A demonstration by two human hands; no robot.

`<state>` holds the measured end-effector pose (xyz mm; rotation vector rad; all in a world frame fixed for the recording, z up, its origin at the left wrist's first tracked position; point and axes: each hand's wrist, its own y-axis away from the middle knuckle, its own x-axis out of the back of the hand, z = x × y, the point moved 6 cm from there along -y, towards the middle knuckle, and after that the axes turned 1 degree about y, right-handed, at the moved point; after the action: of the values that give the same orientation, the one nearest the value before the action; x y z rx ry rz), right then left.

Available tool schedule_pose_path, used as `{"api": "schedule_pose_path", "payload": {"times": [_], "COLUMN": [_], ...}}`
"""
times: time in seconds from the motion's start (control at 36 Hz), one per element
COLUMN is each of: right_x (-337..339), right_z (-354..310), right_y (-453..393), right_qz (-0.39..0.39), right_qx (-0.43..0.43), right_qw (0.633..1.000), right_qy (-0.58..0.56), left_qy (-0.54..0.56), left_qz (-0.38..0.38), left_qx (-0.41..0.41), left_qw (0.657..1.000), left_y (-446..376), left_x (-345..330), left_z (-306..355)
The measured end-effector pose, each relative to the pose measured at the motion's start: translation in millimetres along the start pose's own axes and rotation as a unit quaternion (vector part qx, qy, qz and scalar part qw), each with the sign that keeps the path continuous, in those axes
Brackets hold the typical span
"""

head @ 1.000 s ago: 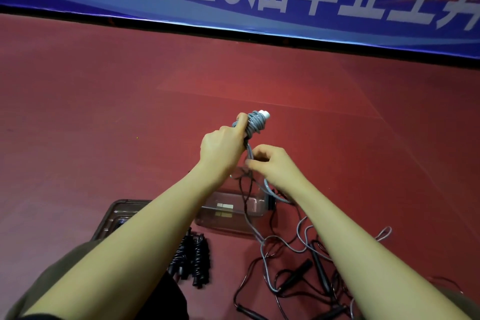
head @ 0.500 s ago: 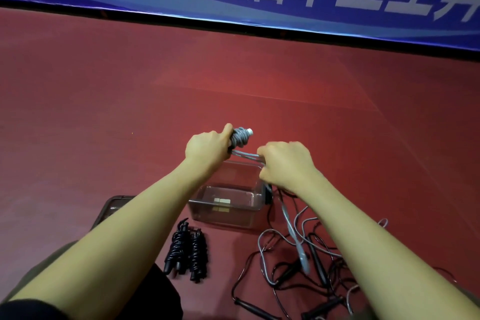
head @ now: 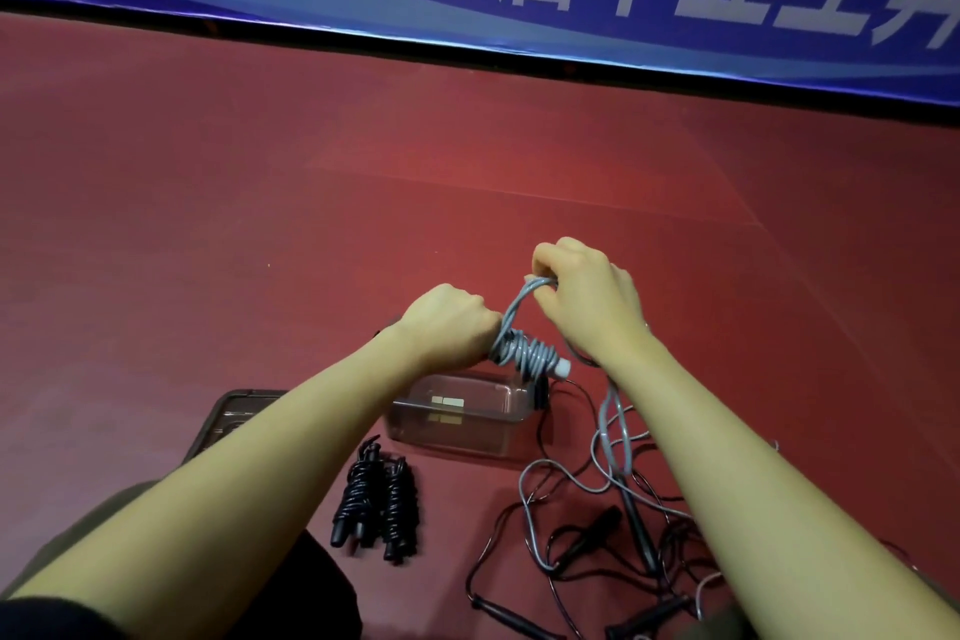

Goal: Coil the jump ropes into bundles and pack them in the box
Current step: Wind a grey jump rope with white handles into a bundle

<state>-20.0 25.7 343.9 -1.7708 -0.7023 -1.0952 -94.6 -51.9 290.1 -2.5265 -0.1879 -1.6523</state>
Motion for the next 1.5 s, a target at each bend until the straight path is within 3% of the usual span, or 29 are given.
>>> {"api": "schedule_pose_path", "payload": {"times": [0.08, 0.33, 0.42, 0.5, 0.58, 0.72, 0.89, 1.08, 1.31, 1.5], "right_x": [-5.3, -18.0, -20.6, -23.0, -24.7, -28.0, -26.0, -12.6, -5.0, -13.1], "right_z": [9.5, 15.9, 15.2, 8.7, 2.0, -12.0, -22.2, -42.4, -46.7, -34.4], "right_y": [-3.8, 1.3, 6.0, 7.9, 8.3, 16.2, 22.0, 21.8, 17.5, 14.0], "right_qz": [-0.020, -0.099, -0.098, -0.146, -0.165, -0.237, -0.263, -0.230, -0.114, -0.149], "right_qx": [-0.012, -0.049, -0.094, -0.116, -0.113, -0.089, -0.040, 0.057, 0.126, 0.101], "right_qw": [1.000, 0.994, 0.983, 0.979, 0.975, 0.959, 0.960, 0.969, 0.970, 0.977], "right_qy": [0.002, -0.027, -0.124, -0.076, -0.093, -0.128, -0.083, 0.071, 0.173, 0.116], "left_qy": [0.029, 0.202, 0.327, 0.480, 0.532, 0.542, 0.470, 0.357, 0.138, 0.065], "left_qz": [0.125, 0.329, 0.314, 0.262, 0.271, 0.242, 0.184, 0.080, -0.024, -0.017], "left_qx": [-0.080, -0.047, 0.056, 0.156, 0.215, 0.287, 0.342, 0.407, 0.270, 0.260], "left_qw": [0.988, 0.921, 0.889, 0.823, 0.773, 0.752, 0.793, 0.837, 0.953, 0.963], "left_y": [8.0, 23.5, 24.1, 18.5, 16.4, 13.8, 16.7, 22.6, 12.1, 12.9], "left_x": [19.0, 50.8, 57.2, 49.7, 43.6, 24.5, 3.3, -21.7, -21.1, -7.7], "left_z": [9.7, -11.4, -20.4, -29.6, -36.8, -43.3, -51.4, -49.3, -31.1, -38.4]}}
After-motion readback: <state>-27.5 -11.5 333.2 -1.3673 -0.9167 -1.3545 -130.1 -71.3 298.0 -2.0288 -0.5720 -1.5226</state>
